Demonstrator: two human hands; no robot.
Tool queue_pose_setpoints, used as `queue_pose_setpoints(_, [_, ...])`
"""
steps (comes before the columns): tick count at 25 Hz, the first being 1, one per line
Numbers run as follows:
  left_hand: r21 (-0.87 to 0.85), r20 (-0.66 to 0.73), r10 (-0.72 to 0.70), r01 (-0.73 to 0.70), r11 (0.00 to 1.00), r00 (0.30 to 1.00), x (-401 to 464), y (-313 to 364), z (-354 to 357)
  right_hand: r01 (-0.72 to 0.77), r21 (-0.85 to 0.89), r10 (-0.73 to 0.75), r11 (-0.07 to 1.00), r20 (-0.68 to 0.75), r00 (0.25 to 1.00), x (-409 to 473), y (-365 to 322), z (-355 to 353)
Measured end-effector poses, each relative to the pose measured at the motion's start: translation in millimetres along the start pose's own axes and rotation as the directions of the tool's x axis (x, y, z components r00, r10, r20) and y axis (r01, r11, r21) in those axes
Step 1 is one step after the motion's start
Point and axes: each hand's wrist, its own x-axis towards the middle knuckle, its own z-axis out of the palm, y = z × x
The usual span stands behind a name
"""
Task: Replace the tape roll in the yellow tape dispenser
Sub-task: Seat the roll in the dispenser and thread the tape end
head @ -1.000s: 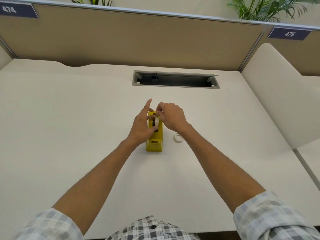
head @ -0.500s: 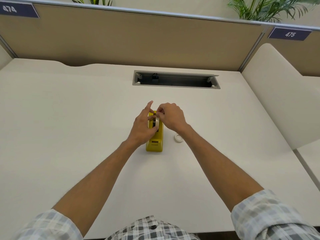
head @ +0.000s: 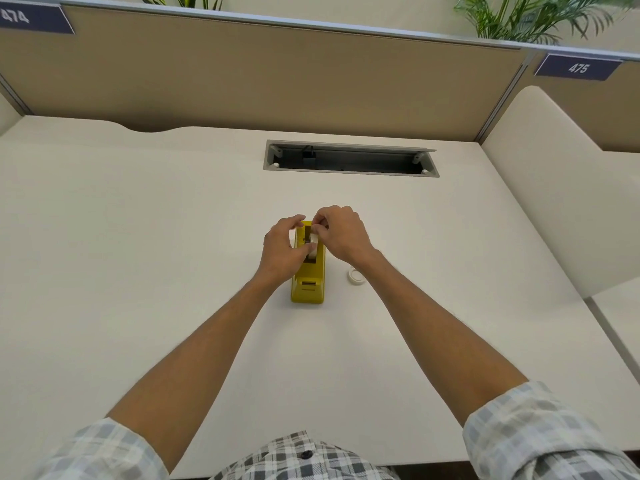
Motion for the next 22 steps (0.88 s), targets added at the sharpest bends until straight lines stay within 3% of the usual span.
queue_pose_setpoints(5, [0.226,0.028,-0.011,0.005,0.974,1.0,6.3,-7.4,-4.0,0.012,-0.017,-0.012,1.0,0.022,1.0,-0.8,0.3,0.0])
queue_pose_setpoints(22, [0.206,-0.004,0.052,-0.05,0.977,0.999,-4.9,-10.3,-1.7,-0.028,0.009,0.028,1.0,0.029,0.999,-6.3,1.2,-0.2])
